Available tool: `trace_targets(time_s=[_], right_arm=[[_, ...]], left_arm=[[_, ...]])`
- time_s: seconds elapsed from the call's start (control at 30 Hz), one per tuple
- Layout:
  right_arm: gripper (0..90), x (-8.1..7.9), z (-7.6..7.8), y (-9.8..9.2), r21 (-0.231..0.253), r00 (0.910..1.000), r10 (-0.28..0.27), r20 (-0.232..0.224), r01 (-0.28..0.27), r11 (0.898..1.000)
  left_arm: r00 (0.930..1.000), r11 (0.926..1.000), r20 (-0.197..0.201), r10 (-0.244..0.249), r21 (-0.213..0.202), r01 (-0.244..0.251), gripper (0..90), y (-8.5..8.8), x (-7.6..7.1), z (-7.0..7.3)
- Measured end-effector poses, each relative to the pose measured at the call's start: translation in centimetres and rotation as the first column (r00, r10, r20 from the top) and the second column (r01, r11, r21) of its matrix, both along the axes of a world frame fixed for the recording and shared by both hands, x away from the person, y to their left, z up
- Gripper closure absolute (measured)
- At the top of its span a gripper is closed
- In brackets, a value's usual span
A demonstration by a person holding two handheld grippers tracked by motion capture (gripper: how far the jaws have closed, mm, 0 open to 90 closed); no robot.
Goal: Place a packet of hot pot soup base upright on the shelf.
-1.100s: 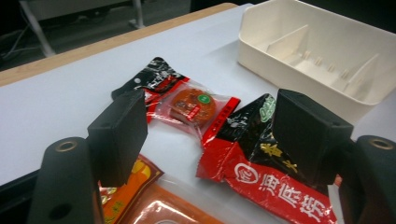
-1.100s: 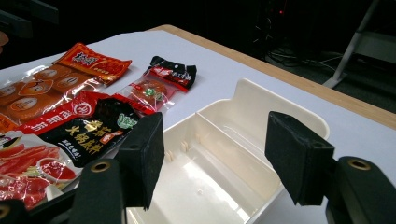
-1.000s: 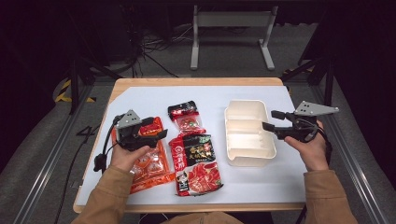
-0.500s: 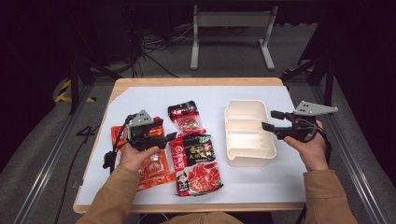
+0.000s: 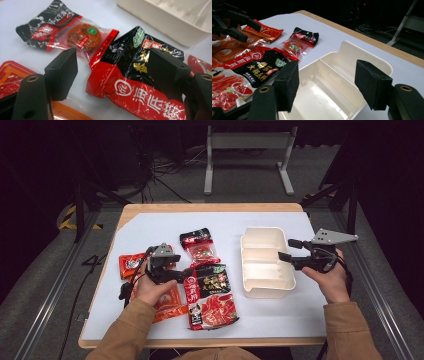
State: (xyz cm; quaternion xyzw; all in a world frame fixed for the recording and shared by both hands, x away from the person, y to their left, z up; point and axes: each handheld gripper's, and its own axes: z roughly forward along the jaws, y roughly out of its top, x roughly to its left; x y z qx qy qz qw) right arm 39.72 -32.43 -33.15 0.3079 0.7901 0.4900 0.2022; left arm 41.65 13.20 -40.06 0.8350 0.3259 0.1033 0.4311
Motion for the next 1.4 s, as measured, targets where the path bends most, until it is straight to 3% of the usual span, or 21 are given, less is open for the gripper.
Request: trace_targets(time_s=[0.17,0.33,0.53,0.63,0.73,0.93,1.07,1.3,1.37,1.4], right_arm=[[36.1,0.0,-0.1,0.3,-0.009,1.0,0.005,-0.002,-0.005,1.0],[35.6,0.0,-0.2,0.6,-0.013,0.9999,0.012,-0.002,-0.012,1.0],[35.3,0.1,-0.3,0.7,-0.017,0.9998,0.018,-0.004,-0.018,1.0],[35.3,0.1,-0.4,0.9,-0.02,0.9998,0.021,-0.005,-0.021,1.0],[35.3,0.2,-0.4,1.0,-0.024,0.9997,0.022,-0.007,-0.022,0.999],[35.3,0.2,-0.6,1.2,-0.032,0.9997,0.022,-0.01,-0.022,0.999],[35.1,0.2,-0.5,1.3,-0.033,0.9997,0.021,-0.009,-0.022,0.999],[34.8,0.2,-0.6,1.4,-0.043,0.9998,0.018,-0.008,-0.019,0.999],[34.8,0.2,-0.6,1.4,-0.042,0.9998,0.02,-0.009,-0.02,0.999],[34.7,0.2,-0.6,1.4,-0.042,0.9997,0.021,-0.009,-0.021,0.999]], left_arm=[[0.9998,0.9992,-0.016,0.01,0.039,-0.009,27.5,-0.4,0.2,-0.5],[0.9989,0.9986,-0.045,0.015,0.052,-0.012,26.9,-0.6,0.4,-1.0],[0.9936,0.9957,-0.113,-0.004,0.092,0.014,27.4,-1.1,0.9,-1.7],[0.9815,0.995,-0.191,-0.013,0.095,0.032,27.1,-1.3,1.4,-2.1],[0.9834,0.9928,-0.181,0.007,0.119,0.015,31.7,-1.4,1.4,-2.4],[0.982,0.989,-0.189,0.002,0.145,0.026,36.0,-1.7,1.5,-2.7],[0.9779,0.9899,-0.209,0.003,0.139,0.026,36.3,-1.8,1.8,-3.0],[0.9787,0.9893,-0.205,0.009,0.144,0.021,41.3,-2.0,1.7,-3.2],[0.9636,0.9923,-0.267,-0.003,0.119,0.036,49.6,-2.0,2.0,-3.4],[0.9618,0.993,-0.274,-0.007,0.112,0.039,52.5,-1.9,2.0,-3.4]])
